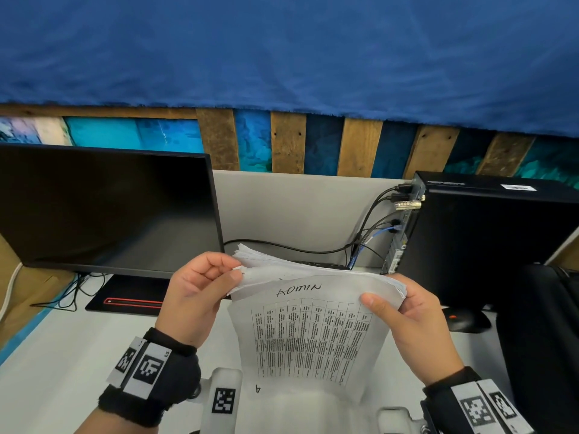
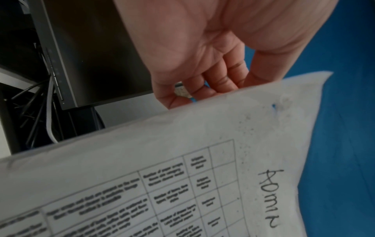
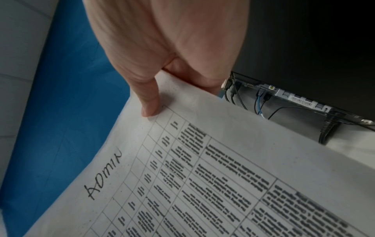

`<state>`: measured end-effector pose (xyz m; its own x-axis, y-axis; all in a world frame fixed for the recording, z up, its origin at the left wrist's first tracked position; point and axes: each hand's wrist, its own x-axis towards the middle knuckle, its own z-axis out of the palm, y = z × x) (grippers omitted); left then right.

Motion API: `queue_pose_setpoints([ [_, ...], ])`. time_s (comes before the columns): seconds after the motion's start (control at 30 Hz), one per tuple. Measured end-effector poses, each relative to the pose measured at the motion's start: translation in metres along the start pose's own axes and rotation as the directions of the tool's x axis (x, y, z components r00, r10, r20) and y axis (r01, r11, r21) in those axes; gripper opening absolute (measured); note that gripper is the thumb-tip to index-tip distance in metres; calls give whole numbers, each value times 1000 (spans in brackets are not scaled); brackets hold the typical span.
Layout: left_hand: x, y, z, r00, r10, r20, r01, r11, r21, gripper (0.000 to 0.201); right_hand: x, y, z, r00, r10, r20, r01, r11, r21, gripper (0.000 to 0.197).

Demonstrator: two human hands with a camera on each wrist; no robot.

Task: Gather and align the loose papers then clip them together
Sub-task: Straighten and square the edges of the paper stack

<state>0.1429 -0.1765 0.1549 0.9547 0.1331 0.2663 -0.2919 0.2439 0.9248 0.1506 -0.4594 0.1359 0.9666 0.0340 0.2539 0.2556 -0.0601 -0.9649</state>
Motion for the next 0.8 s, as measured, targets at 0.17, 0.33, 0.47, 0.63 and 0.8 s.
queue_pose_setpoints([
  [0.17,0,0,1,1000,-11,-5,11,1000,4,12,0,1,0,1000,0,-3,0,1000,-5,15],
  [0.33,1,-1,0,999,-37,4,37,999,22,14,0,-1,2,1000,-5,4,5,999,-33,20],
  [0.47,3,-3,-3,1000,19,-11,-19,1000,18,8,0,-2,2,1000,-12,10,12,999,-40,24],
  [0.63,6,-10,-20,991,87,-101,-94,993,-64,19,0,-2,2,1000,-14,-8,14,999,-39,21],
  [0.8,-16,-12,-39,961,-151,231,57,928,368,91,0,-2,2,1000,-3,-11,3,1000,-21,12],
])
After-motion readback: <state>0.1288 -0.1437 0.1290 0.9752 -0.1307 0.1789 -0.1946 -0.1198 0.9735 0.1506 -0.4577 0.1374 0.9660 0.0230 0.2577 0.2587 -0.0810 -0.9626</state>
